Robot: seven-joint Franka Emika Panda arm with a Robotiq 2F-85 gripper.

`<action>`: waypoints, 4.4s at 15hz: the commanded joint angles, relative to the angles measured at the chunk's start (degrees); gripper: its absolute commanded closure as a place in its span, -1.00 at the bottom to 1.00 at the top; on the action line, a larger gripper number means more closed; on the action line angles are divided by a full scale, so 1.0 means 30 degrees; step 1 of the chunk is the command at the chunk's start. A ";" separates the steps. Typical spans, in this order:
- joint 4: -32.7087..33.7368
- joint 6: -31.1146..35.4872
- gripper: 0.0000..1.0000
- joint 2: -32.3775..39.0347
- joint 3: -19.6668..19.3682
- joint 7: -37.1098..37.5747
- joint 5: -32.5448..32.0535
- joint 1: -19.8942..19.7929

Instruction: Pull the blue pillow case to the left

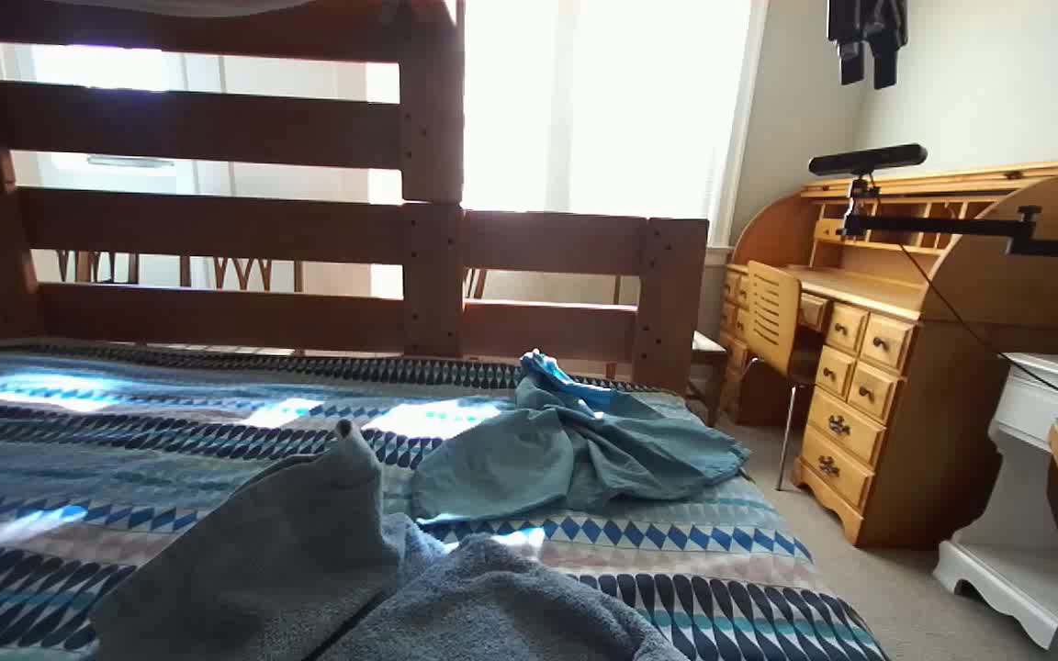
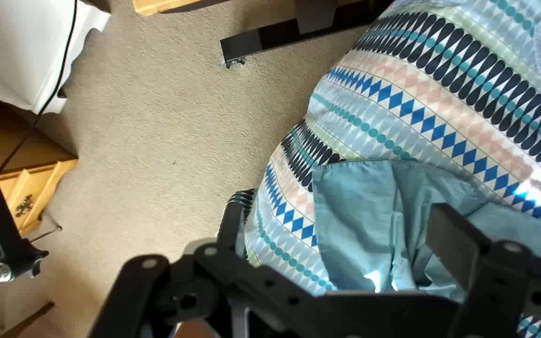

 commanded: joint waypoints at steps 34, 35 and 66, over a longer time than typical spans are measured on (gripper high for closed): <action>0.4532 1.4271 -1.00 1.4246 0.1997 -0.5018 0.3544 0.3697; 0.4875 1.5178 -1.00 1.4988 0.2198 -0.5232 0.3724 0.3783; 1.0756 2.1844 -1.00 2.6026 0.1711 -0.8582 -0.2094 0.8052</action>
